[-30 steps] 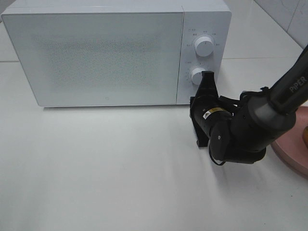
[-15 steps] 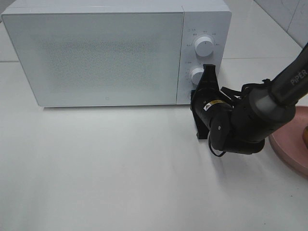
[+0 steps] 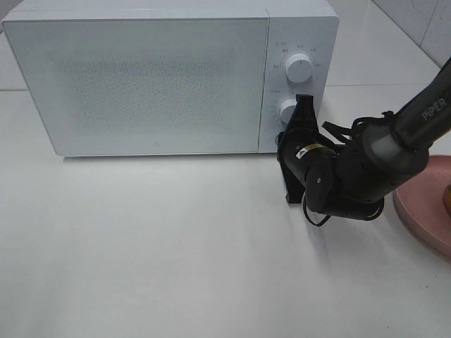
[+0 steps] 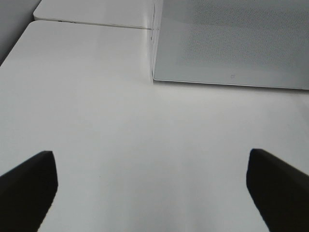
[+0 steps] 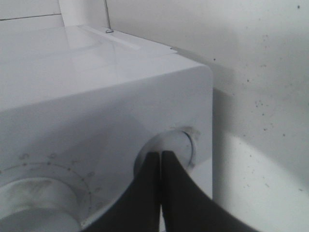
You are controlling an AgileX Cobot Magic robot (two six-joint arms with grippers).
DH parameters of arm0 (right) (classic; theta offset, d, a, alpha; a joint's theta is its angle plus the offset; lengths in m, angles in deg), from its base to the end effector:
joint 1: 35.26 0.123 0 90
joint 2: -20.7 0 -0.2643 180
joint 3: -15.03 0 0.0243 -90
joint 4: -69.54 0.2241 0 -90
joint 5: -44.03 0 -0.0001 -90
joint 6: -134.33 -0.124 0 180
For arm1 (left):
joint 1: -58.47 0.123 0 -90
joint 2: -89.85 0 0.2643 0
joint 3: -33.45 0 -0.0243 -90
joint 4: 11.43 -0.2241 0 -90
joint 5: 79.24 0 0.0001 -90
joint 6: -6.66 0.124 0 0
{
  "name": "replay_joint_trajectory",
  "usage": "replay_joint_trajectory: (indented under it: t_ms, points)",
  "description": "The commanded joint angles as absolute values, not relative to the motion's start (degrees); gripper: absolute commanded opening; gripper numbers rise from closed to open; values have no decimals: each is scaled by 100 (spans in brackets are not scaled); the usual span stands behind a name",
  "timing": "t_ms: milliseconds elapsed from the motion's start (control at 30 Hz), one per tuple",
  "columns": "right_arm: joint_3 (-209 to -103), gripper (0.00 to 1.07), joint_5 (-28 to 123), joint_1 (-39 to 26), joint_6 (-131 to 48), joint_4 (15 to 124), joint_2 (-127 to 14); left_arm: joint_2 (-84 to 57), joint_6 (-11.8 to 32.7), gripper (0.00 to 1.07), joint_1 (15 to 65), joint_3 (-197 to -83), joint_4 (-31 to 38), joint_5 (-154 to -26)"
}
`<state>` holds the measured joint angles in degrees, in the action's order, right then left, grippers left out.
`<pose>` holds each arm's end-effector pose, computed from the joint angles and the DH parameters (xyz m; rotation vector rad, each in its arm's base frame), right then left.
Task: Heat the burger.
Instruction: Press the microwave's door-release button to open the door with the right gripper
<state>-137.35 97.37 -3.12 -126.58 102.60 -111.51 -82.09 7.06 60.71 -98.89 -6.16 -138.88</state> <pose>0.3518 0.1570 0.0759 1.4411 1.4960 1.1053 0.0219 -0.0090 0.2535 -0.0285 2.0108 -0.0801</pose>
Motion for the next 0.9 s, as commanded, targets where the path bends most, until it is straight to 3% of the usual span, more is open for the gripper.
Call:
replay_joint_trajectory:
  t_ms: [33, 900]
  points:
    - [-13902, 0, 9967, -341, -12555, 10203, -11128, -8324, 666, 100, 6082, -9877, -576, -13842]
    - [-14967, 0, 10975, -346, -11592, 11194, -11220, -8324, 666, 100, 6082, -9877, -576, -13842]
